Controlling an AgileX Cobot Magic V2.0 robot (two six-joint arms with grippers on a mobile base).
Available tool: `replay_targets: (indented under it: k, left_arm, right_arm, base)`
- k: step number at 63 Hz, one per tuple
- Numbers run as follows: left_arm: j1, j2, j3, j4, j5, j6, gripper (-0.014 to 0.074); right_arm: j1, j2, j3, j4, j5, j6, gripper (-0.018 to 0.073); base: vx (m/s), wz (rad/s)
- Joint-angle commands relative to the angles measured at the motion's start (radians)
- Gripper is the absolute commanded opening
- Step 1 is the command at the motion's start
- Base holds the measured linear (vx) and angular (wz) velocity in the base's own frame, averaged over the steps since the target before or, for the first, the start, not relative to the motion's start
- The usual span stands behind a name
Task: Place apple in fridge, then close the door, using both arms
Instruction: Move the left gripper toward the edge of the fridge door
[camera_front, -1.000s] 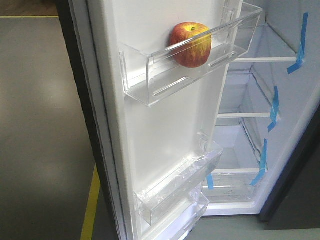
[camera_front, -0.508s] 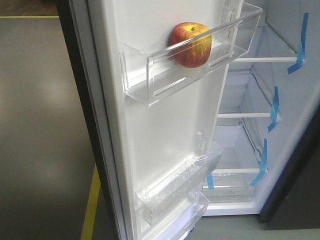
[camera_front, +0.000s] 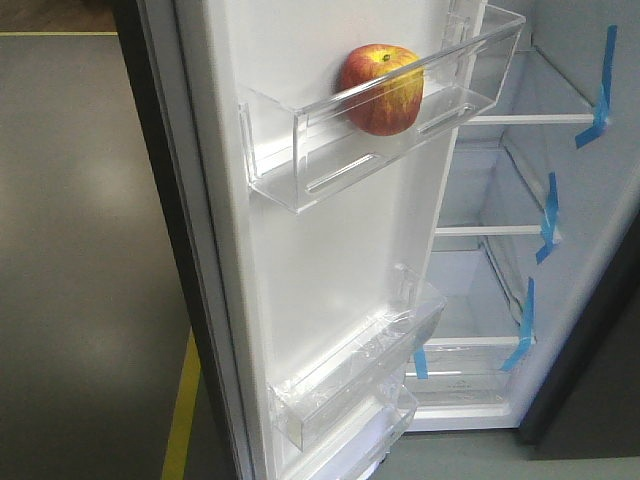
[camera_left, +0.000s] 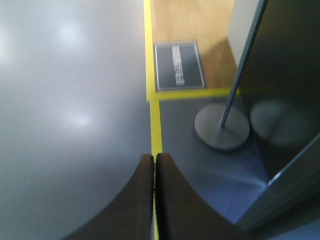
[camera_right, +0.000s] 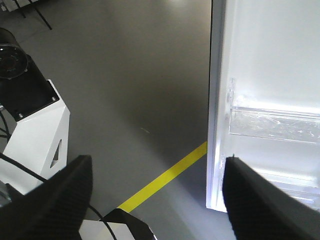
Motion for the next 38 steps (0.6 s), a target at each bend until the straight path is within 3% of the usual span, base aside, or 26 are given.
replay_targets:
  k: [1,10,18,38]
  left_arm:
    - [-0.001,0.072,-0.05,0.006,-0.04,0.001,-0.0006]
    - [-0.001,0.207,-0.09,0.0,-0.025,0.036,-0.0006]
    - [-0.001,0.314,-0.152,-0.064,0.008,0.091,-0.0006]
    - [-0.001,0.575,-0.364,-0.502,0.057,0.392,-0.0006]
  right_arm:
    - [-0.006,0.013,-0.024,0.037,-0.048,-0.009,0.0519]
    - [-0.006,0.013,-0.024,0.037,-0.048,-0.009,0.0519]
    - [-0.006,0.013,-0.024,0.037,-0.048,-0.009,0.0519]
    - [-0.006,0.013,-0.024,0.037,-0.048,-0.009,0.0519]
  base:
    - [0.0,0.0]
    - [0.0,0.0]
    - [0.0,0.0]
    - [0.0,0.0]
